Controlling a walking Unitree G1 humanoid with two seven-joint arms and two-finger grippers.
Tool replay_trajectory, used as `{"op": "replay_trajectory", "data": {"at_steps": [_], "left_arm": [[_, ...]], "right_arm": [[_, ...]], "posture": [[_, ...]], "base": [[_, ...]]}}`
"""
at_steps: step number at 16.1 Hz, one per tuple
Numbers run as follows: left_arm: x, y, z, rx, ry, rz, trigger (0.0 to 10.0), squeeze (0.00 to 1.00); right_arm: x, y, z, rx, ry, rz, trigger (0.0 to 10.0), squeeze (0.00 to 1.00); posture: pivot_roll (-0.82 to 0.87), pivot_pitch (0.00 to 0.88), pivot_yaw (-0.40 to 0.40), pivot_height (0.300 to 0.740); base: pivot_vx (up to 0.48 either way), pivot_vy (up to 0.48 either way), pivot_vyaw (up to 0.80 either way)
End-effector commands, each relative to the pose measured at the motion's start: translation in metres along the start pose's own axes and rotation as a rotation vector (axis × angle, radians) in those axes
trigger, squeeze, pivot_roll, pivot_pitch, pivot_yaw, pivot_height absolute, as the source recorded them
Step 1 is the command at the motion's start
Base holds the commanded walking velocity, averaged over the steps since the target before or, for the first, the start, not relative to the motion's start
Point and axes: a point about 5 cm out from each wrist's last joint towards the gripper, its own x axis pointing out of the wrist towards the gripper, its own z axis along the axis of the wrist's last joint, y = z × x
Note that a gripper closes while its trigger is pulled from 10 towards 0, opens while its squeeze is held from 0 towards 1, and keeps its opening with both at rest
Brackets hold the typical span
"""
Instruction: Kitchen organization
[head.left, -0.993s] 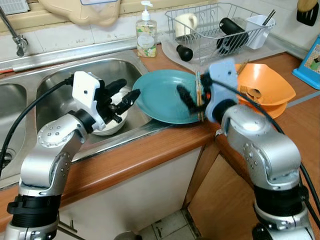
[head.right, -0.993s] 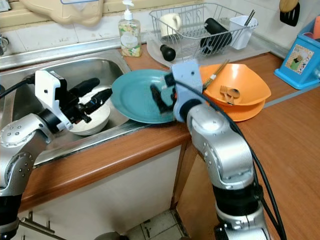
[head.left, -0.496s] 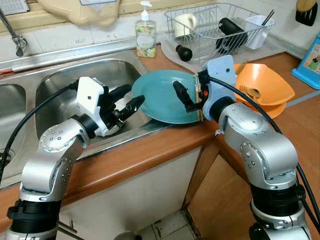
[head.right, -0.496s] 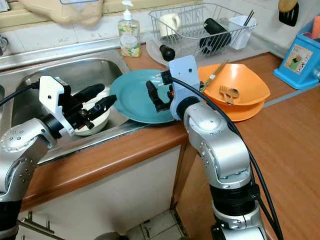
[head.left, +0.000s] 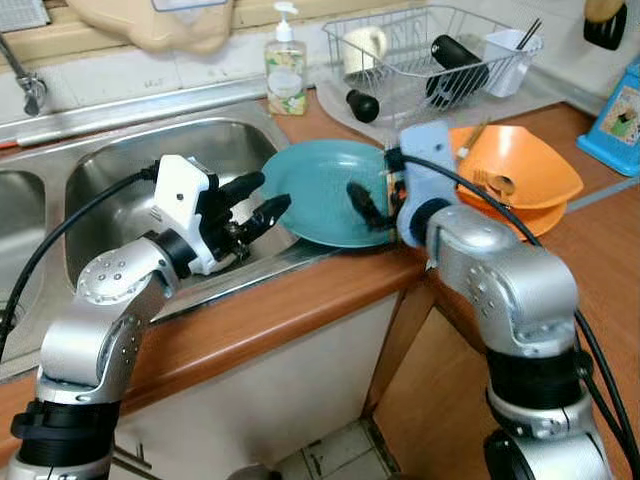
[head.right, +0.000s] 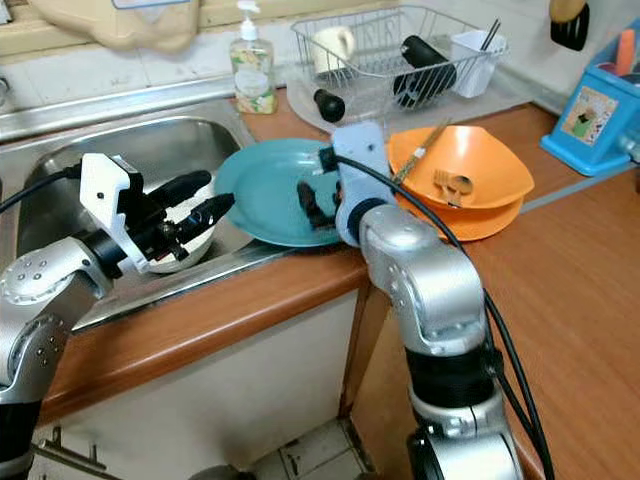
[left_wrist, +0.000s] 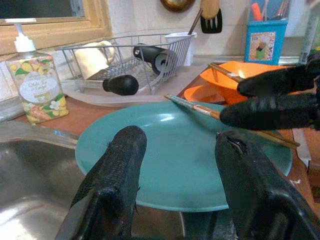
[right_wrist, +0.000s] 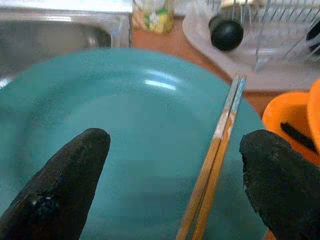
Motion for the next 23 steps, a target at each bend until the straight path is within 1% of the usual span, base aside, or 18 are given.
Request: {"op": "replay_trajectory", "data": {"at_steps": [1, 3, 4, 7, 9, 10, 12, 14, 15, 16, 17, 18, 19, 20, 21, 22, 23], "left_arm": [[-0.001, -0.002, 0.003, 0.019, 0.004, -0.017, 10.0, 0.0], [-0.001, -0.003, 0.003, 0.025, 0.016, -0.036, 10.0, 0.0], [0.0, -0.002, 0.003, 0.028, 0.018, -0.04, 10.0, 0.0], [-0.001, -0.002, 0.004, 0.034, 0.022, -0.045, 10.0, 0.0], [-0.002, -0.002, 0.004, 0.039, 0.025, -0.048, 10.0, 0.0], [-0.002, -0.002, 0.004, 0.039, 0.025, -0.049, 10.0, 0.0], [-0.002, -0.003, 0.004, 0.04, 0.03, -0.056, 10.0, 0.0], [-0.003, -0.004, 0.005, 0.038, 0.033, -0.072, 10.0, 0.0], [-0.003, -0.006, 0.005, 0.034, 0.037, -0.088, 10.0, 0.0], [-0.004, -0.01, 0.004, 0.022, 0.052, -0.129, 10.0, 0.0], [-0.004, -0.011, 0.003, 0.019, 0.056, -0.139, 10.0, 0.0], [-0.005, -0.014, 0.002, 0.015, 0.07, -0.159, 10.0, 0.0], [-0.006, -0.016, 0.001, 0.012, 0.079, -0.173, 10.0, 0.0], [-0.007, -0.017, 0.001, 0.011, 0.081, -0.178, 10.0, 0.0], [-0.007, -0.017, 0.0, 0.011, 0.082, -0.179, 10.0, 0.0], [-0.007, -0.017, 0.0, 0.01, 0.086, -0.182, 10.0, 0.0], [-0.007, -0.017, 0.001, 0.01, 0.087, -0.183, 10.0, 0.0]], "right_arm": [[0.003, 0.0, 0.0, -0.007, 0.026, -0.001, 10.0, 0.0], [0.014, -0.002, -0.005, 0.003, 0.115, -0.01, 10.0, 0.0], [0.02, -0.007, -0.003, 0.017, 0.149, -0.035, 10.0, 0.0], [0.03, -0.014, 0.0, 0.036, 0.18, -0.063, 10.0, 0.0], [0.041, -0.016, 0.001, 0.069, 0.217, -0.075, 10.0, 0.0], [0.043, -0.017, 0.0, 0.073, 0.222, -0.079, 10.0, 0.0], [0.052, -0.017, -0.001, 0.109, 0.234, -0.08, 10.0, 0.0], [0.057, -0.014, -0.001, 0.114, 0.231, -0.065, 10.0, 0.0], [0.058, -0.013, 0.0, 0.114, 0.23, -0.057, 9.4, 0.0], [0.061, -0.011, 0.0, 0.113, 0.231, -0.049, 6.4, 0.0], [0.062, -0.011, 0.0, 0.113, 0.232, -0.048, 6.4, 0.0], [0.063, -0.01, 0.0, 0.112, 0.235, -0.043, 5.0, 0.0], [0.064, -0.009, -0.002, 0.111, 0.239, -0.036, 4.2, 0.0], [0.066, -0.009, -0.003, 0.109, 0.243, -0.032, 2.9, 0.0], [0.066, -0.009, -0.003, 0.108, 0.244, -0.03, 2.6, 0.0], [0.067, -0.008, -0.005, 0.102, 0.251, -0.024, 0.9, 0.0], [0.067, -0.008, -0.006, 0.1, 0.255, -0.022, 0.7, 0.0]], "posture": [[-0.1, 0.0, 0.038, 0.74], [-0.1, 0.0, 0.042, 0.74], [-0.1, 0.0, 0.041, 0.74], [-0.1, 0.0, 0.039, 0.74], [-0.09, 0.0, 0.035, 0.74], [-0.09, 0.0, 0.035, 0.74], [-0.09, 0.0, 0.035, 0.74], [-0.09, 0.0, 0.035, 0.74], [-0.09, 0.0, 0.035, 0.74], [-0.09, 0.0, 0.035, 0.74], [-0.09, 0.0, 0.035, 0.74], [-0.09, 0.0, 0.033, 0.74], [-0.09, 0.0, 0.03, 0.74], [-0.09, 0.0, 0.029, 0.74], [-0.09, 0.0, 0.029, 0.74], [-0.09, 0.0, 0.028, 0.74], [-0.09, 0.0, 0.028, 0.74]], "base": [[0.0, 0.0, 0.0], [0.0, 0.0, 0.0], [0.0, 0.0, 0.0], [0.0, 0.0, 0.0], [0.0, 0.0, 0.0], [0.0, 0.0, 0.0], [0.0, 0.0, 0.0], [0.0, 0.0, 0.0], [0.0, 0.0, 0.0], [0.0, 0.0, 0.0], [0.0, 0.0, 0.0], [0.0, 0.0, 0.0], [0.0, 0.0, 0.0], [0.0, 0.0, 0.0], [0.0, 0.0, 0.0], [0.0, 0.0, 0.0], [0.0, 0.0, 0.0]]}}
